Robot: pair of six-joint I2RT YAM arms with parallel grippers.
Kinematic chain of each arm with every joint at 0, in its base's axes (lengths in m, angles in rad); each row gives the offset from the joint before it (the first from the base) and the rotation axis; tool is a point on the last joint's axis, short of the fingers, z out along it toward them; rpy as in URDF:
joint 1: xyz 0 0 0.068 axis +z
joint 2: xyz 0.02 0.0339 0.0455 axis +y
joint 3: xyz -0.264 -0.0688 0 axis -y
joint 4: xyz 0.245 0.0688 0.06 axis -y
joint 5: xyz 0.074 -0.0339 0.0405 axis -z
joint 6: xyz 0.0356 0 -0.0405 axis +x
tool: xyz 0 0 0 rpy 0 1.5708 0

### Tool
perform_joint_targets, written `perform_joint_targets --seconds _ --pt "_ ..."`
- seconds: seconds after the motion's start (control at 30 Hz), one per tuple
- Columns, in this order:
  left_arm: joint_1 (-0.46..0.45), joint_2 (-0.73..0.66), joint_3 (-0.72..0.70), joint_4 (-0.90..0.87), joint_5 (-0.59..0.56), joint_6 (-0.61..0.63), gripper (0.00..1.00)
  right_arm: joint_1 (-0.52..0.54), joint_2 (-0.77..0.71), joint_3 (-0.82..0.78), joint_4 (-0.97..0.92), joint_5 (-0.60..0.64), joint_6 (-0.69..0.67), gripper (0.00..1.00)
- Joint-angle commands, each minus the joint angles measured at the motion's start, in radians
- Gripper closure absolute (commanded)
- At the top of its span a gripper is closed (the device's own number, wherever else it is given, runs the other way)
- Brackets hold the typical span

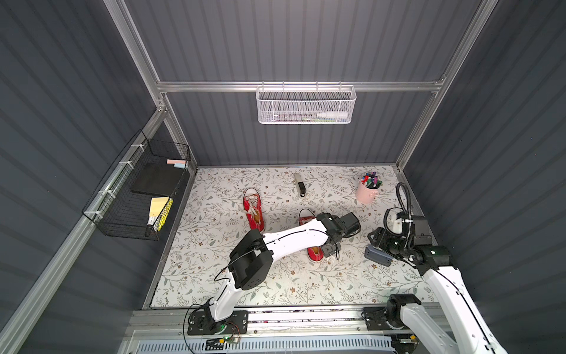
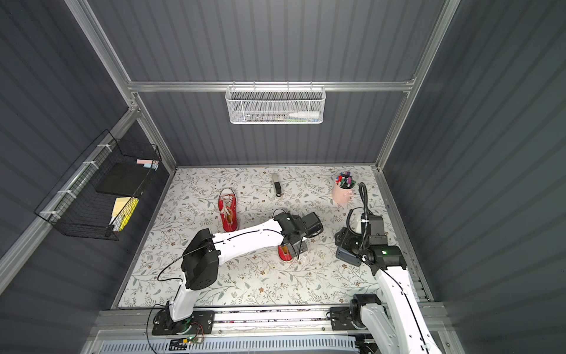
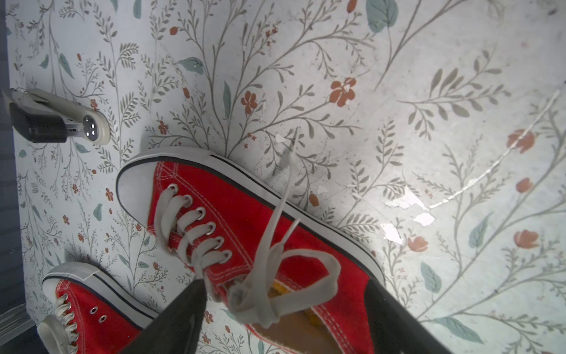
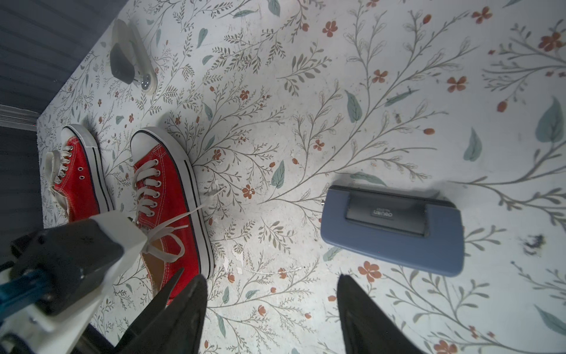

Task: Remove the insole from the shoe
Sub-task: Untie the shoelace on the shoe.

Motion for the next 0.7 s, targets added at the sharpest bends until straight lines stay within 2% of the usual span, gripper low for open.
perform_joint_targets --seconds 0.0,0.13,0.23,0.5,0.67 --pt "-0.004 0.030 0.036 -0.029 0.011 0.064 0.16 -0.004 0.002 0.000 0.002 0.016 0.015 0.30" --pt "-0.005 0.078 0.082 -0.055 -0.048 0.069 0.19 -0.003 0.004 0.004 0.006 0.013 0.021 0.30" --pt "-0.005 0.093 0.113 -0.060 -0.064 0.039 0.27 -0.005 0.007 0.006 0.005 0.010 0.019 0.30" --pt "-0.004 0.100 0.115 -0.042 -0.087 0.054 0.58 -0.004 0.013 0.009 0.012 0.009 0.025 0.30" --pt "0.010 0.060 0.100 -0.015 -0.069 0.007 0.76 -0.005 0.029 0.021 0.025 -0.019 0.024 0.32"
